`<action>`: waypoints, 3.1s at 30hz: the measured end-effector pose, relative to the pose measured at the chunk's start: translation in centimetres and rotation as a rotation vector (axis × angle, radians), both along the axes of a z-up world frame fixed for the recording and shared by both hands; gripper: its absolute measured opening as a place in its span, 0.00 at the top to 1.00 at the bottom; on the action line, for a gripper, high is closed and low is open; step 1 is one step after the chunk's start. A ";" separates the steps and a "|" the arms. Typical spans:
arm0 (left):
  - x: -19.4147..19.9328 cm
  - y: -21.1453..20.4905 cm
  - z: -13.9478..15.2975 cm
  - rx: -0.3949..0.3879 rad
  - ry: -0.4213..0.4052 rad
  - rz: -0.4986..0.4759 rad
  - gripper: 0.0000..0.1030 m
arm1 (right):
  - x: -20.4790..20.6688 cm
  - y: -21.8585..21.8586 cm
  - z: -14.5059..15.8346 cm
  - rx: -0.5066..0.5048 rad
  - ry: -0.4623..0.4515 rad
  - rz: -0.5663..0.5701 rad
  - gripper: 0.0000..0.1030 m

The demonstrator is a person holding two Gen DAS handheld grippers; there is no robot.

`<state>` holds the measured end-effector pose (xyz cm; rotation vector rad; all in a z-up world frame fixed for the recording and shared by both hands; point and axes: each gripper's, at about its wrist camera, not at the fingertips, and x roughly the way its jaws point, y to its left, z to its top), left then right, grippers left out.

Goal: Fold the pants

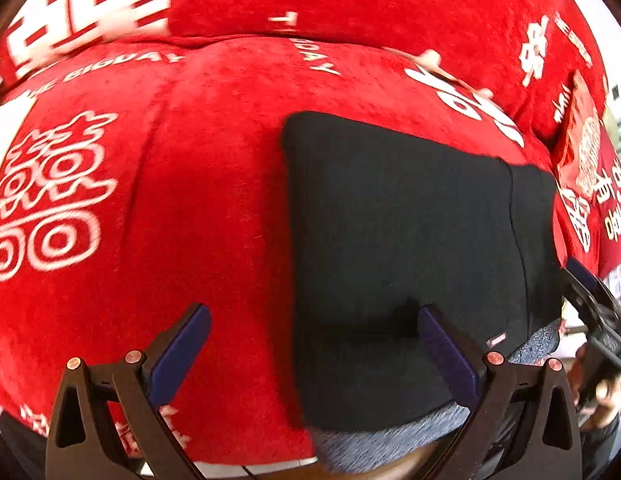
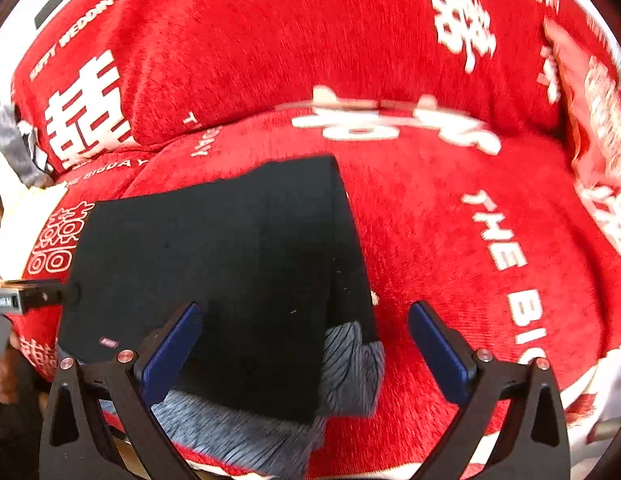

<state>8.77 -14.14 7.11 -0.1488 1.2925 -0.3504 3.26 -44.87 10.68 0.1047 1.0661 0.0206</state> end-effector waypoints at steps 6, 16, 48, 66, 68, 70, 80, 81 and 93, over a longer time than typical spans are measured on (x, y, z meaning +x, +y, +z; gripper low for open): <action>0.7 -3.2 -1.1 -0.039 0.002 -0.067 0.00 | 2.1 -0.6 -3.8 0.181 0.070 0.063 0.00; 1.0 -4.1 -0.4 -0.075 -0.005 -0.063 0.19 | 1.2 1.9 -4.6 0.261 0.072 0.123 0.14; 1.7 14.5 3.4 0.024 -0.014 0.129 0.55 | 4.2 21.8 -1.9 0.290 0.111 0.257 0.47; 0.3 16.7 2.5 0.179 -0.061 0.198 0.16 | 2.9 21.3 -1.4 -0.090 0.038 0.117 0.14; -0.4 17.4 3.2 0.183 -0.083 0.210 0.16 | 1.3 23.2 0.2 -0.202 -0.041 0.169 0.14; -1.2 17.7 3.4 0.191 -0.090 0.217 0.16 | -0.4 25.0 1.0 -0.262 -0.091 0.253 0.14; -3.6 18.7 0.6 0.234 -0.067 0.293 0.06 | -2.6 27.4 -4.0 -0.221 -0.005 0.415 0.14; -3.7 18.8 0.3 0.261 -0.079 0.313 0.00 | -2.5 27.1 -4.3 -0.213 -0.008 0.409 0.14; -0.1 19.9 3.1 0.168 -0.087 0.343 0.00 | 1.3 27.5 -0.1 -0.215 -0.097 0.415 0.11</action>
